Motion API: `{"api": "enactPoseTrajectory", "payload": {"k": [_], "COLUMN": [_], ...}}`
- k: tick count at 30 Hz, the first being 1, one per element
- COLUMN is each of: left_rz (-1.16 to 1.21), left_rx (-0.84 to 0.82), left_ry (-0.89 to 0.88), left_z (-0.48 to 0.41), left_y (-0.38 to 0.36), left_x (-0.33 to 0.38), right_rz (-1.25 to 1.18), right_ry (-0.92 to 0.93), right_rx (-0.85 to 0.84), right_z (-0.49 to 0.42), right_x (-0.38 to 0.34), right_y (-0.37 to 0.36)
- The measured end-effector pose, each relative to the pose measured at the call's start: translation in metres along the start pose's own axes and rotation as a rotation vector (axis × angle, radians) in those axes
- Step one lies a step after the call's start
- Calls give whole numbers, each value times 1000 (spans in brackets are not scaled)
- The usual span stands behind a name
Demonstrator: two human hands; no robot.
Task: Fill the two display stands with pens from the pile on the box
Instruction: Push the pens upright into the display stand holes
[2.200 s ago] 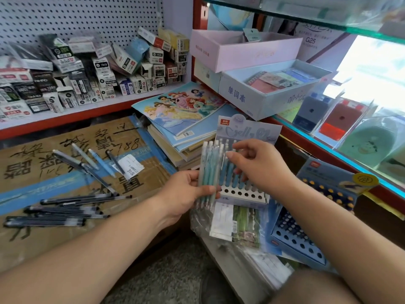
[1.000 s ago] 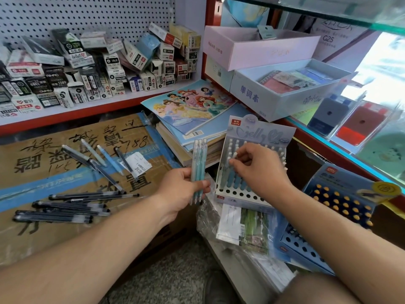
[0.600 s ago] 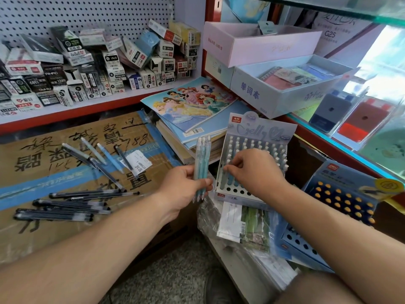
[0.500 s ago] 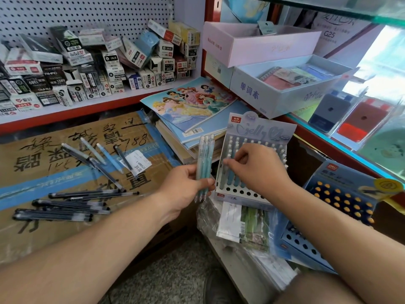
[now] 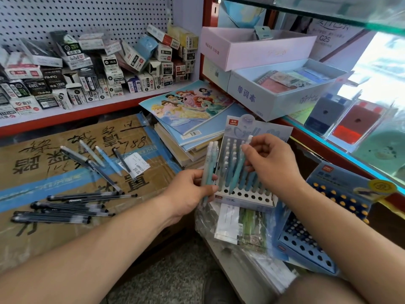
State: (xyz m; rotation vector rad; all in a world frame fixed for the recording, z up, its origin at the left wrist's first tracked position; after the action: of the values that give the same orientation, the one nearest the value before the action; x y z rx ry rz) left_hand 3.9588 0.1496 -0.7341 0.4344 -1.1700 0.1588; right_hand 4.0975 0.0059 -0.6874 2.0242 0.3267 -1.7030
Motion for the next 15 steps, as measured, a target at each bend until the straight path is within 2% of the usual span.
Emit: {"api": "enactPoseTrajectory", "payload": {"k": [5, 15], "left_rz": [11, 51], "left_rx": [36, 25], "left_ry": [48, 58], "left_z": [-5, -10], "left_y": [5, 2], "left_x": [-5, -5], "right_rz": [207, 276], "right_ry": [35, 47], "right_rx": [-77, -136], "right_z": [1, 0], "right_x": [16, 26], "right_y": [8, 0]}}
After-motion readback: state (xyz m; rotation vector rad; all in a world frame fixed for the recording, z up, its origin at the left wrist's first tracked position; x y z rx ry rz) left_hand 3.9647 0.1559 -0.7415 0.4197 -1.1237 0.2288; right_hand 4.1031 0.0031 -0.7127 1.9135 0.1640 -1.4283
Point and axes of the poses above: each hand's wrist, its own z-axis away from the middle knuckle, its own y-axis out of the back of the hand, x = y × z, the point moved 1 cm from there along -z, towards the middle knuckle, and after that the axes turned 13 degrees about -z, right-handed, at the moved point
